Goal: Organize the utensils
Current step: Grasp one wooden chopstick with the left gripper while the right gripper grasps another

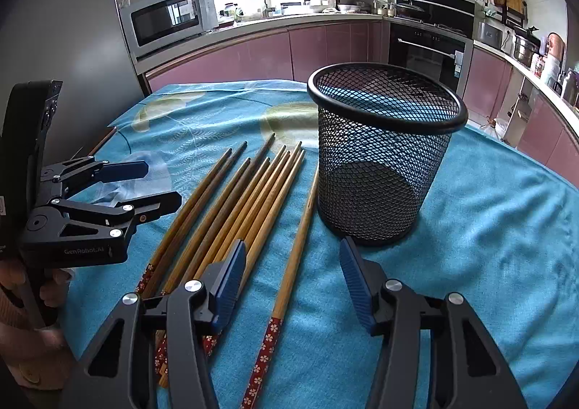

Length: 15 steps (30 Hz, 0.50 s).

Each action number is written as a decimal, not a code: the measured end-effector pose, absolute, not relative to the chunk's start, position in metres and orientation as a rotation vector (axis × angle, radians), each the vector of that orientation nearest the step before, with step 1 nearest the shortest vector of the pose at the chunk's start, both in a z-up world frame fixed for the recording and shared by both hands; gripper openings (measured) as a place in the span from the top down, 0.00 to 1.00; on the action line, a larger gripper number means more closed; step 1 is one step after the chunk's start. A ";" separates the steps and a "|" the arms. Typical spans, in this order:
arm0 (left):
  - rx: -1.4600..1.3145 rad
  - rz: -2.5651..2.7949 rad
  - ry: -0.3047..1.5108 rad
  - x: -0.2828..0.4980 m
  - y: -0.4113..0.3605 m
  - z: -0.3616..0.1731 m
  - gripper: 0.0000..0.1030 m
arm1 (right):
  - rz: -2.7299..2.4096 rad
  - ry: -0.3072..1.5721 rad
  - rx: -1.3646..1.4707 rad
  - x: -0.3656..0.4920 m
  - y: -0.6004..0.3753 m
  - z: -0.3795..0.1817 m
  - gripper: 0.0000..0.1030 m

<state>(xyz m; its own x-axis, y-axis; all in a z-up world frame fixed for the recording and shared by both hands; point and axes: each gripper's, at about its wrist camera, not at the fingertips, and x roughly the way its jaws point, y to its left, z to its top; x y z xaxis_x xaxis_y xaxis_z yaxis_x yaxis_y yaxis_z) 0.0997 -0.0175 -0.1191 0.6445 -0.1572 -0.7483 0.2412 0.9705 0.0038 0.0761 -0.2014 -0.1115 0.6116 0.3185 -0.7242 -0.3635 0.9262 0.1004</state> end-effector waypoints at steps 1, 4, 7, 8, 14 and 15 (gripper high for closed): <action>0.107 -0.228 0.852 0.102 -0.019 -0.120 0.28 | 0.392 0.830 -0.055 0.078 -0.201 -0.113 0.51; 0.110 -0.223 0.879 0.108 -0.022 -0.123 0.31 | 0.388 0.846 -0.050 0.082 -0.200 -0.116 0.54; 0.095 -0.229 0.905 0.112 -0.021 -0.126 0.33 | 0.385 0.864 -0.048 0.088 -0.198 -0.118 0.59; 0.092 -0.231 0.907 0.113 -0.020 -0.126 0.34 | 0.383 0.868 -0.051 0.089 -0.199 -0.119 0.61; 0.100 -0.248 0.920 0.115 -0.016 -0.126 0.43 | 0.377 0.896 -0.041 0.096 -0.199 -0.125 0.72; 0.097 -0.254 0.922 0.116 -0.016 -0.126 0.44 | 0.375 0.898 -0.038 0.098 -0.199 -0.125 0.72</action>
<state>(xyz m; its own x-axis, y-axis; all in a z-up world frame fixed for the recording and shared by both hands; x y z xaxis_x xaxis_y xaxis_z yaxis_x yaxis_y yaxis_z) 0.1157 -0.0159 -0.1259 0.5771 -0.1757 -0.7975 0.2580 0.9658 -0.0261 0.0978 -0.1988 -0.1251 0.5627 0.3028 -0.7692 -0.3344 0.9343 0.1232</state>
